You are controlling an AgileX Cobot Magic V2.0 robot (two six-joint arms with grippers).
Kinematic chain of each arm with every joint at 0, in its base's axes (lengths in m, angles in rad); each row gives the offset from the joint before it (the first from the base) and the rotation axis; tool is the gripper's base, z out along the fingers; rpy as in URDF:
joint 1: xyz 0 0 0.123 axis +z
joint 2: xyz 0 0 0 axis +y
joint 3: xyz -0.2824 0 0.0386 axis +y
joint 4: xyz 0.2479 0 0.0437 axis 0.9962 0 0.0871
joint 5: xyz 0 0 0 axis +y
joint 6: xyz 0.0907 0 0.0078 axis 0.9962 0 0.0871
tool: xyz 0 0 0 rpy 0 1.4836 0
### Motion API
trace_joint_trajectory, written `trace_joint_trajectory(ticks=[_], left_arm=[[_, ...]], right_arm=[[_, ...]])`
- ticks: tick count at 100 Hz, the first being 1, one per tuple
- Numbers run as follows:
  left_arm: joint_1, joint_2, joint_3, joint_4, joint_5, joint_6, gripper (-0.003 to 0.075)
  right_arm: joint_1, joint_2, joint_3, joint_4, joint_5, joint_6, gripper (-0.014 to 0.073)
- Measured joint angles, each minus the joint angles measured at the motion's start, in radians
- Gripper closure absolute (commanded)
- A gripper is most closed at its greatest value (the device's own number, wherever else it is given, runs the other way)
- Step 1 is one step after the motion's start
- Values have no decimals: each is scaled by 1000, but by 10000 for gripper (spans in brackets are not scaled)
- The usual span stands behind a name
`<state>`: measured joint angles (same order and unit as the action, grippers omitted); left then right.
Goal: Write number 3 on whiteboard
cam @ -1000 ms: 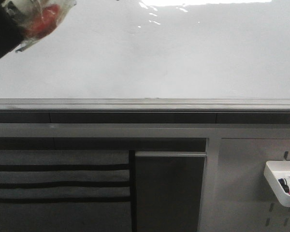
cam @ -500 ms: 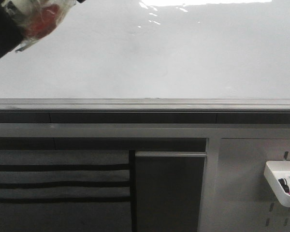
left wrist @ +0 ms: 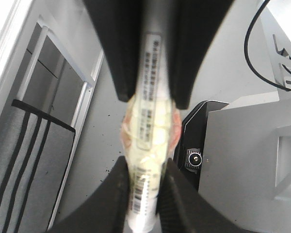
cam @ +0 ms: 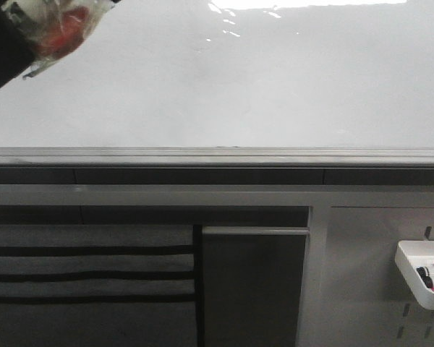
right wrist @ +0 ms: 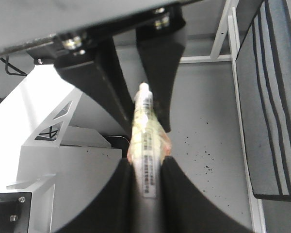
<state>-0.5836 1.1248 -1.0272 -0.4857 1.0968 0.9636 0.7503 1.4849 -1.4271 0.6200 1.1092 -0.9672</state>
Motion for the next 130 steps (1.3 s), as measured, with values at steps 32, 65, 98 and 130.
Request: trace_joint_trajectory(ticks=[32, 65, 98, 130], left_arm=[[0, -90, 0, 0, -138, -41, 218], [0, -360, 186, 145, -343, -299, 218], [0, -426, 362, 174, -483, -470, 218], [0, -424, 366, 174, -507, -473, 218]], right_arm=[[-1, -36, 0, -200, -32, 159, 599], [-200, -281, 237, -285, -186, 409, 599], [-359, -619, 665, -279, -423, 492, 599], [-360, -659, 677, -239, -500, 494, 599]])
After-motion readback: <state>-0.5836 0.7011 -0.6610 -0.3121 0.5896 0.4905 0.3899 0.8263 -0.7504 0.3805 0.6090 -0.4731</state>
